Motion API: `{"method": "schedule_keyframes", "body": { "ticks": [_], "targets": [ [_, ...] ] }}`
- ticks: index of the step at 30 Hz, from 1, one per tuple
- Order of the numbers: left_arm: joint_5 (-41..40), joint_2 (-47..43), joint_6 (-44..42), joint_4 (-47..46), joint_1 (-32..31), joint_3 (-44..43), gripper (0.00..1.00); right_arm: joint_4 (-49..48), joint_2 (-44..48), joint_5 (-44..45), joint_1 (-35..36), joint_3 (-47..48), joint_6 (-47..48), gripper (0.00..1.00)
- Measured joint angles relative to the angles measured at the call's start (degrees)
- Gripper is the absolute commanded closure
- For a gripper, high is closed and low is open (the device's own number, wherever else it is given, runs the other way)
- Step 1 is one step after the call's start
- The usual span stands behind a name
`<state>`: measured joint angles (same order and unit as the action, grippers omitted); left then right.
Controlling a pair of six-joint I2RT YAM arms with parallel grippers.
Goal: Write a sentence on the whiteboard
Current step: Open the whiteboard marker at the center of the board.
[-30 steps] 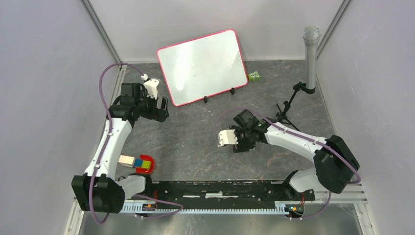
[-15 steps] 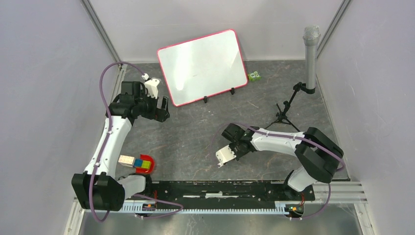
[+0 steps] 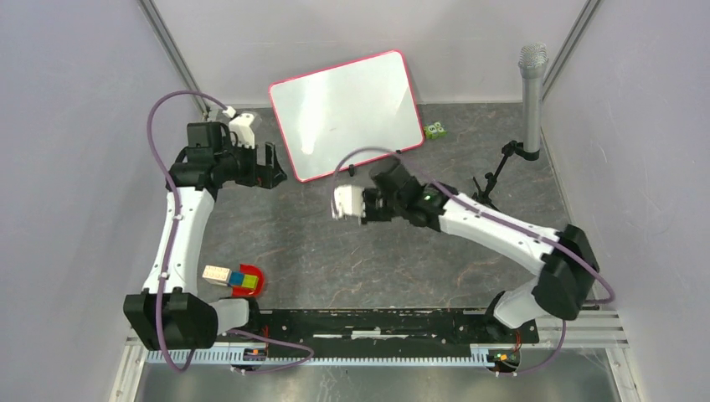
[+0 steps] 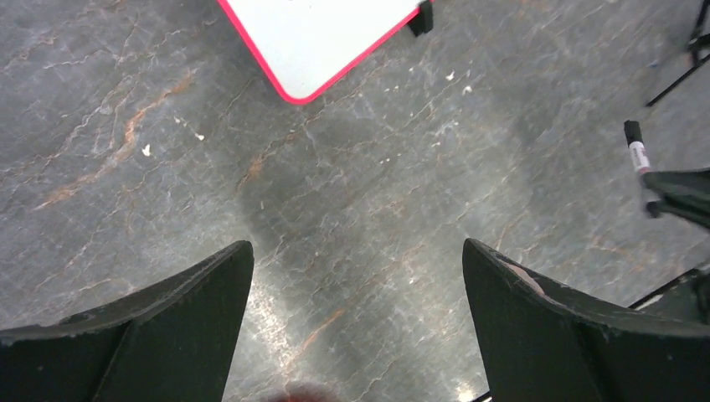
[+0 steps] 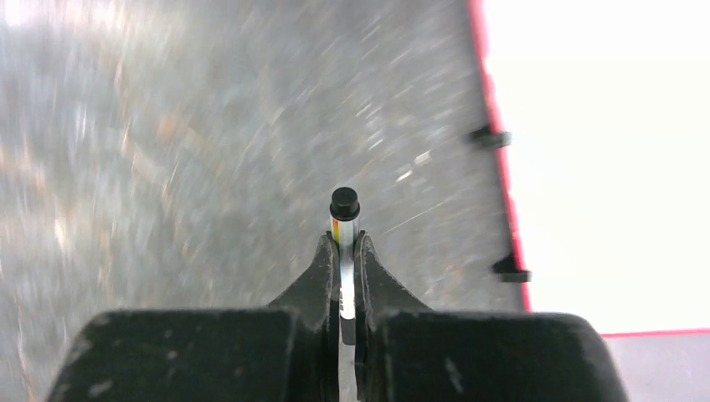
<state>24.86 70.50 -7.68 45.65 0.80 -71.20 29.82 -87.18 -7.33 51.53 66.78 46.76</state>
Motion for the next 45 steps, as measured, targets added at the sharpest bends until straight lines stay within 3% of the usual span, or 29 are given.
{"method": "schedule_keyframes", "body": {
  "ticks": [8,10,14,18,21,28,32,34,36,37,38,42,45],
  "targets": [
    [15.5,-1.3,5.9,-7.7,2.4,2.6,0.00,-17.0,9.2,-1.7,-4.7,9.5,-30.8,1.00],
    [22.9,-1.8,9.7,-13.0,2.4,6.3,0.00,-20.2,9.1,-1.7,-6.2,11.6,-38.9,1.00],
    [30.2,-3.7,19.2,-26.8,1.4,16.0,0.00,-23.5,8.3,-1.9,-9.5,13.7,-54.4,1.00],
    [30.6,-9.1,24.7,-36.1,-4.2,23.7,0.06,-24.0,7.0,-1.4,-10.9,13.8,-66.1,1.00],
    [30.2,-11.6,25.8,-41.7,-10.4,23.7,0.11,-23.9,6.4,-1.2,-10.9,13.4,-72.4,1.00],
    [26.8,-8.8,28.0,-48.2,-17.2,23.0,0.21,-24.0,6.4,-2.0,-10.8,11.4,-81.3,1.00],
    [25.7,-6.3,29.4,-49.3,-19.0,22.9,0.39,-24.9,6.4,-3.5,-10.8,11.2,-84.1,1.00],
    [25.5,-5.6,30.0,-49.6,-19.3,22.5,0.56,-25.5,6.4,-4.4,-10.8,11.0,-85.2,1.00],
    [25.2,-5.1,30.7,-50.2,-19.5,22.0,0.80,-26.2,6.4,-5.2,-10.8,10.8,-85.9,1.00],
    [25.2,-5.0,30.6,-50.5,-19.6,21.7,0.92,-26.7,6.4,-5.7,-10.8,10.6,-86.1,0.94],
    [25.3,-5.0,30.7,-50.5,-19.6,21.5,0.97,-27.5,6.4,-6.0,-10.8,10.2,-86.1,0.84],
    [26.8,-5.2,27.5,-46.3,-20.0,19.8,0.98,-30.4,6.6,-10.1,-12.1,8.3,-85.2,0.48],
    [26.3,-5.2,19.6,-36.0,-19.9,15.6,0.98,-31.1,6.6,-17.5,-14.2,6.9,-80.8,0.32]
  ]
}}
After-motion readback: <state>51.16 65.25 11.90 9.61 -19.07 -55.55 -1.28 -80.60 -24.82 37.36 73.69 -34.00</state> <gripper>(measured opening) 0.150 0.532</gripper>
